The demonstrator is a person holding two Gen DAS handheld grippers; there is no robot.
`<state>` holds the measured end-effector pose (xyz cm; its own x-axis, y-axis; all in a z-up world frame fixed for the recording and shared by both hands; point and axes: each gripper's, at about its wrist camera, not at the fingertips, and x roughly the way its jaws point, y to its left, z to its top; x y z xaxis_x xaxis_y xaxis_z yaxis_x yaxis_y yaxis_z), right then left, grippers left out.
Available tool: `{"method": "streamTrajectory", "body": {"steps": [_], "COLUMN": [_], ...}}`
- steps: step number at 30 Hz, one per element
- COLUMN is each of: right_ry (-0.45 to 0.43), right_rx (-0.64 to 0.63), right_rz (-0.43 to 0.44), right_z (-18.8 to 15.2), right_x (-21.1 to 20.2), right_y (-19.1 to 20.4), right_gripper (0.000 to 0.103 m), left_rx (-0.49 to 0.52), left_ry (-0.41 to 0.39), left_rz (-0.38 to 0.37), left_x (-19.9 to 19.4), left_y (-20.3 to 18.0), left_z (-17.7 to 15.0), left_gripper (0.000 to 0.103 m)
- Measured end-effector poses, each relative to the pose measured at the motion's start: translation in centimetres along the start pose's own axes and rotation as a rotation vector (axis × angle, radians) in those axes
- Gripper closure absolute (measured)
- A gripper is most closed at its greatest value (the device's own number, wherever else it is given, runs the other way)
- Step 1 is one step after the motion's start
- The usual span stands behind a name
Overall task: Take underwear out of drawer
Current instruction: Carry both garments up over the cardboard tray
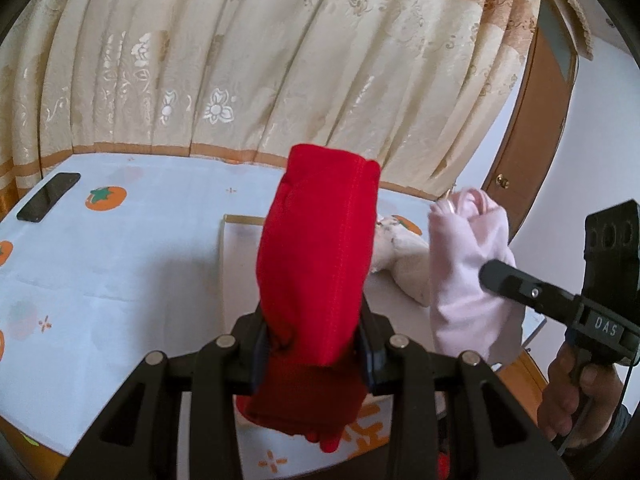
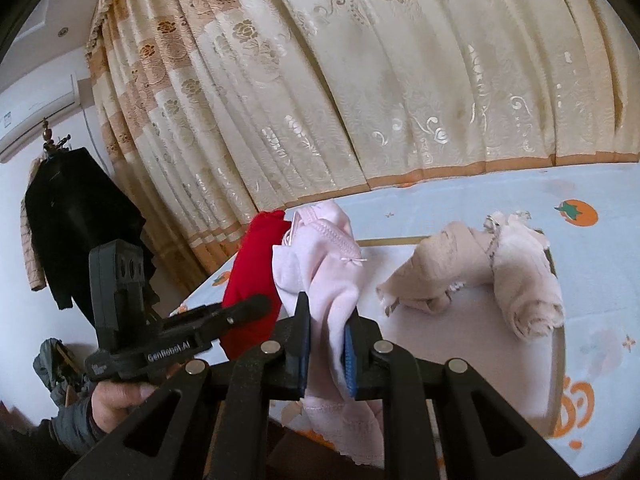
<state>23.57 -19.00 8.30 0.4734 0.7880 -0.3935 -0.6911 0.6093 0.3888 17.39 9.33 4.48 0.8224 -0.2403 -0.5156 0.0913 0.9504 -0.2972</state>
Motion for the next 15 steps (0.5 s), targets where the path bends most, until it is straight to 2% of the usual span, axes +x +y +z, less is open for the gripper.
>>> {"method": "streamTrajectory", "body": {"steps": [8,15], "right_ry": [0.019,0.031], "right_rx": [0.009,0.02], "right_rz": [-0.013,-0.025], "right_z": [2.1,3.2], "right_x": [3.5,5.6], "right_y": [-0.6,-1.2], "right_gripper": [0.088,0.088], "left_rx": [-0.005,-0.051], "left_ry": [0.007,0.049], "left_rz": [0.028,0.026], "left_x": [1.8,4.2], "left_y": [0.7,2.1], "left_z": [2.1,3.1], "left_gripper": [0.069,0.069]}}
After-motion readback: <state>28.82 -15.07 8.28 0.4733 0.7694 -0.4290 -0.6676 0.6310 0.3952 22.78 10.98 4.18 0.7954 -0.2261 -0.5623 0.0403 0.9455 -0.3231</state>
